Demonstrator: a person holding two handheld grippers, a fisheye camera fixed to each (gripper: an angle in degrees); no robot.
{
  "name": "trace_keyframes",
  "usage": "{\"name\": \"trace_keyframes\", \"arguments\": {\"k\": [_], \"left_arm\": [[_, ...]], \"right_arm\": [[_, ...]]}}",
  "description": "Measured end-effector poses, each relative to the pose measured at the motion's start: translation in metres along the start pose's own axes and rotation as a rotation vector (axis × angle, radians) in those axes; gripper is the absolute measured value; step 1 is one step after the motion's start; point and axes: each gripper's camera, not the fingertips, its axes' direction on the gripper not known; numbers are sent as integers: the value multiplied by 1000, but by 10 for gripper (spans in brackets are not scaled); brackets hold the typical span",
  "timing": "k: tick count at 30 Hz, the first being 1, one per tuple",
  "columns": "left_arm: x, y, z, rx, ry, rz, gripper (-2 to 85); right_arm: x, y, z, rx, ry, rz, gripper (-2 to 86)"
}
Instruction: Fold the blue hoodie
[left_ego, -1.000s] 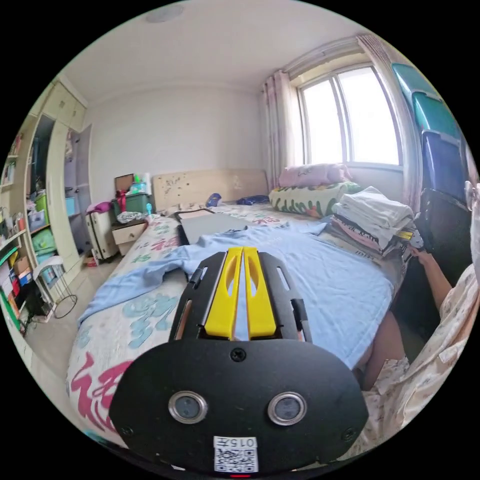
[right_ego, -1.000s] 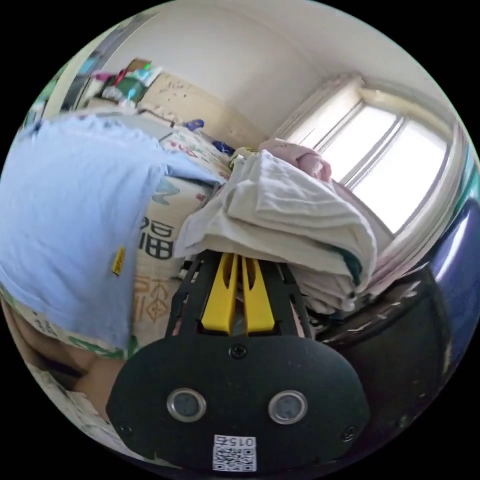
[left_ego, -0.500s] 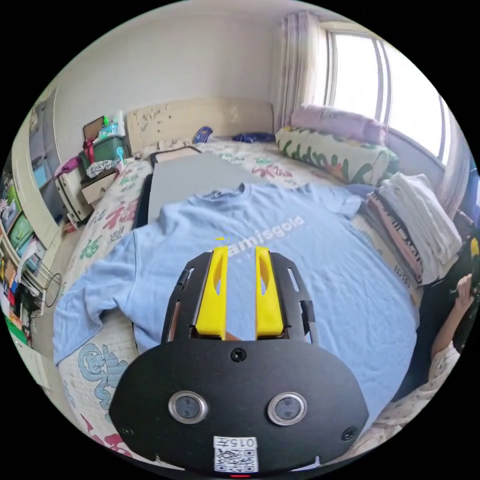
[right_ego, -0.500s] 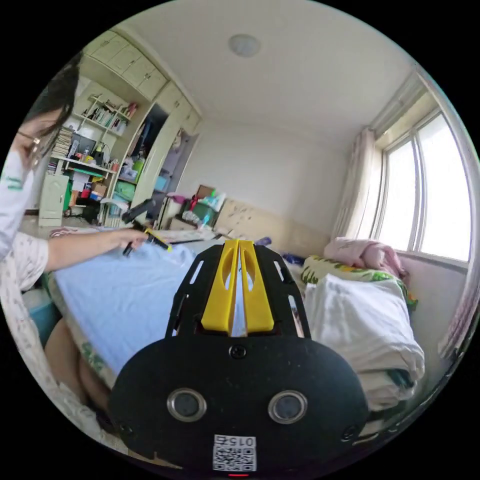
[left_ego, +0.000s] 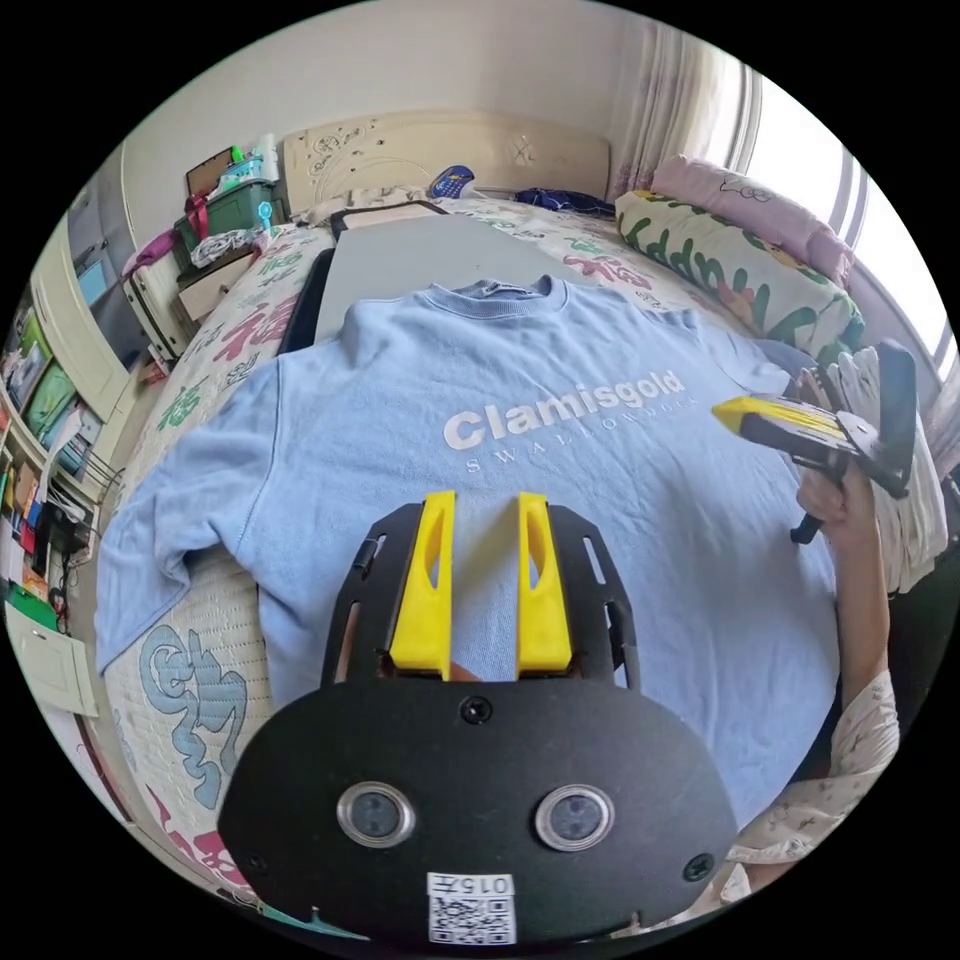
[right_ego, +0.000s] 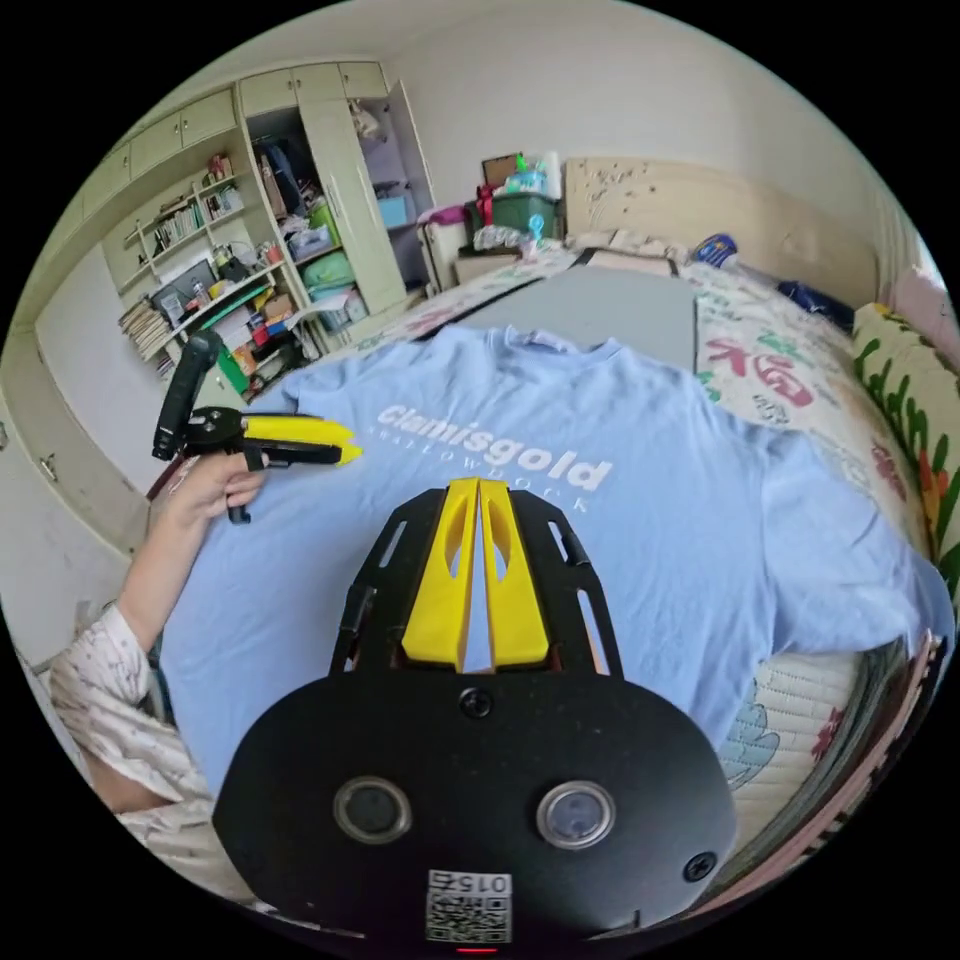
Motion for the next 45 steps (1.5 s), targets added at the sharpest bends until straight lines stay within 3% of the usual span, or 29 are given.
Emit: {"name": "trace_keyframes", "arguments": {"k": [6, 8, 10, 14, 17, 19, 20, 22, 25, 30, 33, 35, 38, 41, 45], "left_arm": [[-15, -18, 4, 1, 7, -3, 93], [-23, -23, 6, 2, 10, -4, 93], [-27, -27, 7, 2, 3, 0, 93], [-44, -32, 10, 3, 8, -1, 94], [-58, -34, 12, 3, 14, -1, 94], [-65, -35, 14, 3, 7, 3, 95], [-70, -35, 15, 3, 2, 8, 96], [-78, -34, 16, 3, -4, 13, 95], [-95, -31, 19, 4, -3, 14, 94], [-122, -21, 18, 34, 11, 55, 80], [-116, -3, -6, 167, 84, 212, 58], [-97, 13, -21, 207, 300, 413, 65], [-72, 30, -10, 74, 538, 646, 96], [-61, 45, 26, -73, 431, 734, 95], [-81, 58, 39, -27, 400, 716, 71]], "right_arm": [[29, -40, -36, -68, -151, 23, -6], [38, -34, -87, 107, -216, -31, 1], [51, -27, -132, 237, -107, 1, 9], [128, 3, -238, 485, 311, 448, 58], [198, 38, -279, 544, 237, 730, 89], [229, 56, -287, 574, 193, 848, 98], [236, 52, -287, 545, 270, 876, 100], [238, 38, -286, 500, 307, 898, 97], [240, 22, -281, 485, 163, 875, 123], [244, 9, -283, 492, 262, 916, 134], [246, 4, -278, 517, 322, 923, 129], [249, -1, -273, 553, 370, 949, 108], [249, -2, -267, 637, 414, 1008, 67], [245, -1, -255, 658, 461, 1042, 29], [231, 6, -242, 671, 461, 1002, 1]]}}
